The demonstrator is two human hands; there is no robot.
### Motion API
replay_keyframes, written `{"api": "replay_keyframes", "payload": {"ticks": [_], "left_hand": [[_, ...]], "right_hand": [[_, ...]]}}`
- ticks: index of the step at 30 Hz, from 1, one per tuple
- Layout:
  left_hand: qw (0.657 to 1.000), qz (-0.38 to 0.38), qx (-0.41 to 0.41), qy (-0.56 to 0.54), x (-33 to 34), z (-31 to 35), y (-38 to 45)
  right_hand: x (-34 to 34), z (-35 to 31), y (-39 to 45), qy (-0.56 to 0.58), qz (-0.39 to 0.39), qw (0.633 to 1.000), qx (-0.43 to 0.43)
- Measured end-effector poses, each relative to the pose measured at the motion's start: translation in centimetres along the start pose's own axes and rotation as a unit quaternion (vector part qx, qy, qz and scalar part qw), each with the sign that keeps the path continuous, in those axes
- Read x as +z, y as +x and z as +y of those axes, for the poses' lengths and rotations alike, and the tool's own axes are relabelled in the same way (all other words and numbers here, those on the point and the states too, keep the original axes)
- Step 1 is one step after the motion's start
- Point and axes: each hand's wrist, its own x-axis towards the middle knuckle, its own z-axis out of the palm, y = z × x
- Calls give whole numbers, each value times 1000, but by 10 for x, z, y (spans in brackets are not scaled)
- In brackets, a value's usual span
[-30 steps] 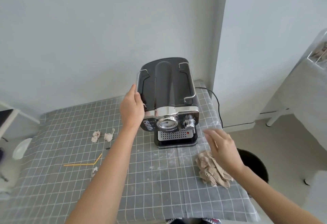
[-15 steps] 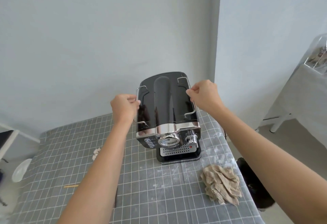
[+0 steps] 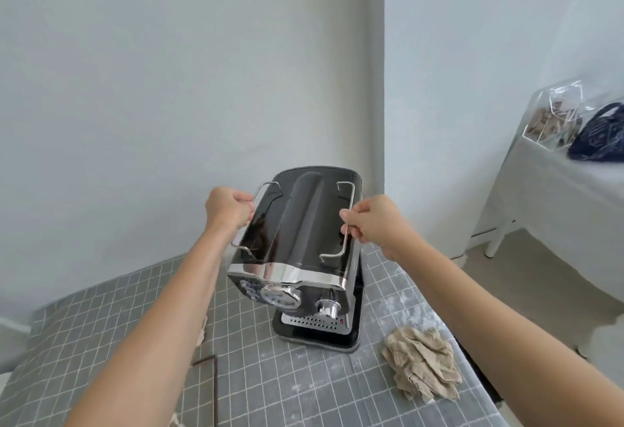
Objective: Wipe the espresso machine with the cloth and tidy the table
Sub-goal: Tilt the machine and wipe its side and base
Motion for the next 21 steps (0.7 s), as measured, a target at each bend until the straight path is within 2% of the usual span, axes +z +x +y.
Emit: {"api": "replay_keyframes", "payload": {"ticks": [4,10,21], "left_hand": [[999,-14,39,31,3,12,20],[990,-47,106,75,15,31,33],[969,-88,211,97,40,29,33]], "right_hand": [[21,-2,-31,89,-15,996,23],[61,-2,-60,211,23,975,59],[89,6,-87,261,59,960,81]]}}
